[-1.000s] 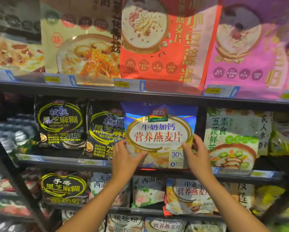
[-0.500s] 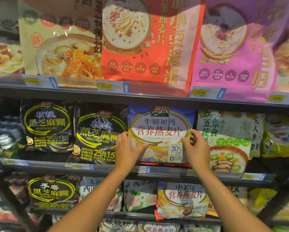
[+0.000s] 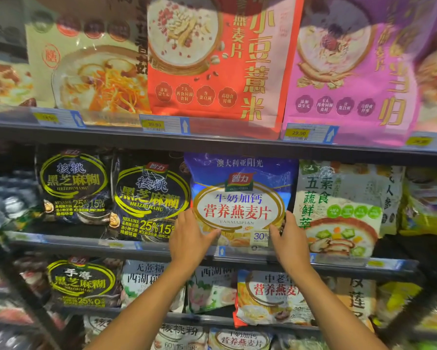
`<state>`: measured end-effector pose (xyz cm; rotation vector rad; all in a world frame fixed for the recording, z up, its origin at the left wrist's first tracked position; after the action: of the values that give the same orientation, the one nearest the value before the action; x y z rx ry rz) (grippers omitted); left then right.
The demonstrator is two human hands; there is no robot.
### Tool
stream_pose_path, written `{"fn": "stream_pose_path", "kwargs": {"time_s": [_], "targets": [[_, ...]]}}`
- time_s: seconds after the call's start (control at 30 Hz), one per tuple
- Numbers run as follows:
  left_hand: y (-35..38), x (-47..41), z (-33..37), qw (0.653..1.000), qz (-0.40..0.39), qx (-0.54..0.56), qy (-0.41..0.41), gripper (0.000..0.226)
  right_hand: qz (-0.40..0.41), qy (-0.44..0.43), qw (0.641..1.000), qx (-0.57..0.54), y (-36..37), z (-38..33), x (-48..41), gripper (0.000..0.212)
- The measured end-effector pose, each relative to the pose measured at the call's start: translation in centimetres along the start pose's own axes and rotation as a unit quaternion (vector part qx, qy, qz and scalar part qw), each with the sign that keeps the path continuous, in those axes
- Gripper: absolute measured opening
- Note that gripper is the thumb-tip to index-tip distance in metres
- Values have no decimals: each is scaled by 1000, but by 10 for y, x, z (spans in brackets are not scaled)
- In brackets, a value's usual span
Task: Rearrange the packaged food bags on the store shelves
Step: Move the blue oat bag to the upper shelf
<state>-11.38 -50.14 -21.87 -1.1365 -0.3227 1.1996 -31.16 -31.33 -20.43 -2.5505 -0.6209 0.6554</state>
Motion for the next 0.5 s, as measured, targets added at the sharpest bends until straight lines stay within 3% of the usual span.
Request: {"fn": "stream_pose_path", "kwargs": {"time_s": [0.23,0.37,0.5], "targets": [[-3,1,-8,999,-14,51,9,83,-31,7,997,-71,10,3,20,86],[-11,4,-21,999,-15,47,6,94,43,-50,995,-71,7,-17,42,83],[-30,3,-44,1000,16,19,7,85,74,-106,987,-97,15,-48,58,69]]}}
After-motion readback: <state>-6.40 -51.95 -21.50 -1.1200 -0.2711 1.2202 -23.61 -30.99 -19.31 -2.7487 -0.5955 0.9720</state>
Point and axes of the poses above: each hand's wrist, its own x-axis away from the middle knuckle, its own y-axis out of the palm, z = x × y, the point moved 6 cm from there along -x, towards the middle knuckle, and after that the axes turned 12 degrees about -x, right-handed, at the moved point
